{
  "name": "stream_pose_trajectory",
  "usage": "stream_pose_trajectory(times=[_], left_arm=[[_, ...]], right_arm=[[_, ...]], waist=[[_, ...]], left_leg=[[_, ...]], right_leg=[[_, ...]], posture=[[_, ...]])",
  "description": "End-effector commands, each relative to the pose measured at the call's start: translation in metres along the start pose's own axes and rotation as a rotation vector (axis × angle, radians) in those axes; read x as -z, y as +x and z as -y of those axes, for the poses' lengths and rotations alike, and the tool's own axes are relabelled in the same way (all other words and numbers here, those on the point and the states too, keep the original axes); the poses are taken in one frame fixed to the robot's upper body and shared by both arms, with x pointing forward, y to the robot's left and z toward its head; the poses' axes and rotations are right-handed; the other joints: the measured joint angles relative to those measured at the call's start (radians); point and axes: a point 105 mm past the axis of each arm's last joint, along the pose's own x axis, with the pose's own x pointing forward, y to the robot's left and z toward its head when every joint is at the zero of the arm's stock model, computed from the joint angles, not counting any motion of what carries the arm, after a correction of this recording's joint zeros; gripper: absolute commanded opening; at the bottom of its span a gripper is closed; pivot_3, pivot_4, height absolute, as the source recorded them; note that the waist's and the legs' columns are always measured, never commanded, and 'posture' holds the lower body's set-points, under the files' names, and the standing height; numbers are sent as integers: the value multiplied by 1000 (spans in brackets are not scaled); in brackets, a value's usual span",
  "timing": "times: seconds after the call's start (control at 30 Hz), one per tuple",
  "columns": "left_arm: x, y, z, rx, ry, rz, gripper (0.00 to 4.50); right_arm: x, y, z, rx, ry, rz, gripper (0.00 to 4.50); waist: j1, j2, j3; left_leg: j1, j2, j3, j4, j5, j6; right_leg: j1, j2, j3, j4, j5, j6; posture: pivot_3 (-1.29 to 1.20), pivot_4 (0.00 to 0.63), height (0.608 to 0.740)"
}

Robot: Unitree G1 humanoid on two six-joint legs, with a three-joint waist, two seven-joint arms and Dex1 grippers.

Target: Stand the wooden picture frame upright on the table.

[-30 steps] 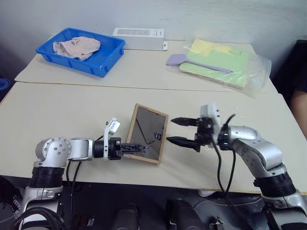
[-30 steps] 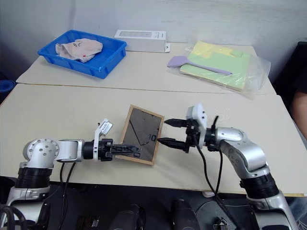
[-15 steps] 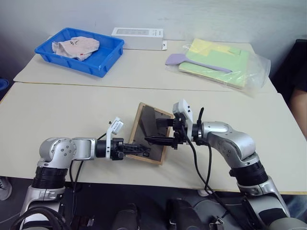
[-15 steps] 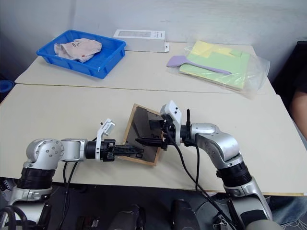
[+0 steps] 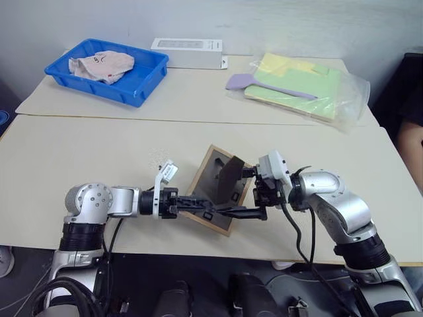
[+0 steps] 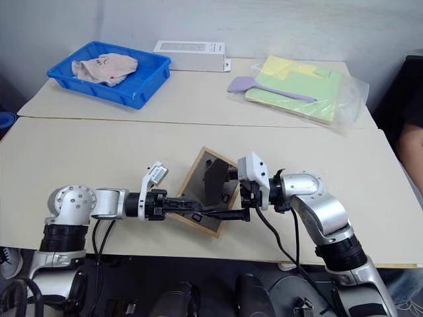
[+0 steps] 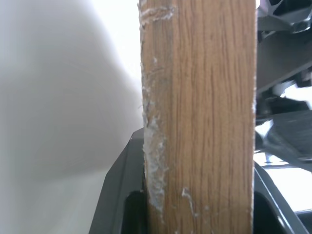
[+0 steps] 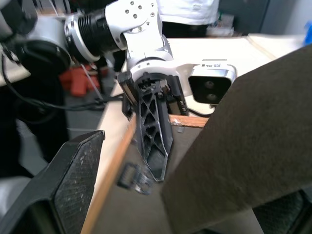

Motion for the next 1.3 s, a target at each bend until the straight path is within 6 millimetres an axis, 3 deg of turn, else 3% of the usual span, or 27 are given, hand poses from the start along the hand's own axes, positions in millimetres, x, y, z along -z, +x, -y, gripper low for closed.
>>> stream_pose_trajectory(times=[0.03,0.2,0.3,0.47,0.63,0.83,1.1,1.13,1.3], left_arm=[[-15,-12,19,103,5,63,1213],[-15,-21,26,165,-49,36,1213],[-16,-26,28,194,-105,21,1213],[-18,-25,36,243,-174,-25,1213],[-19,-23,40,268,-220,-51,1213],[-17,-22,43,259,-249,-73,1213],[-22,-20,49,280,-238,-80,1213],[-24,-20,50,282,-236,-79,1213],[-34,-14,56,252,-121,2,1213]], right_arm=[[-6,-28,3,45,-81,1,4153],[-11,-58,12,155,-202,-24,4153],[-8,-67,13,192,-490,-105,4153],[3,-55,18,236,-910,-187,4153],[11,-47,26,311,-1104,-203,4153],[17,-31,36,390,-1190,-179,4153],[23,-22,38,443,-1281,-147,1593],[24,-22,39,459,-1284,-148,1408],[25,-23,42,499,-1282,-142,1384]], waist=[[1,0,0],[2,0,0],[-2,-1,0],[-3,-1,0],[-3,-1,0],[-3,0,0],[-5,0,0],[-5,0,0],[-5,0,0]], left_leg=[[0,0,0,0,0,0],[0,0,0,0,0,0],[1,0,0,0,0,0],[2,0,1,0,0,-1],[2,0,1,1,1,-1],[2,0,0,1,1,-2],[2,0,1,1,2,-2],[2,0,1,1,2,-3],[2,0,1,1,2,-3]], right_leg=[[0,0,0,0,0,0],[0,-1,0,-1,0,0],[1,0,0,-2,0,0],[0,0,1,-2,0,0],[0,0,1,0,0,0],[0,0,1,2,0,0],[0,0,2,3,0,0],[0,1,2,4,0,0],[0,1,2,4,0,-1]], posture=[[0,150,740],[0,150,740],[0,150,740],[0,150,740],[0,150,740],[0,150,740],[0,150,740],[0,150,740],[0,150,740]])
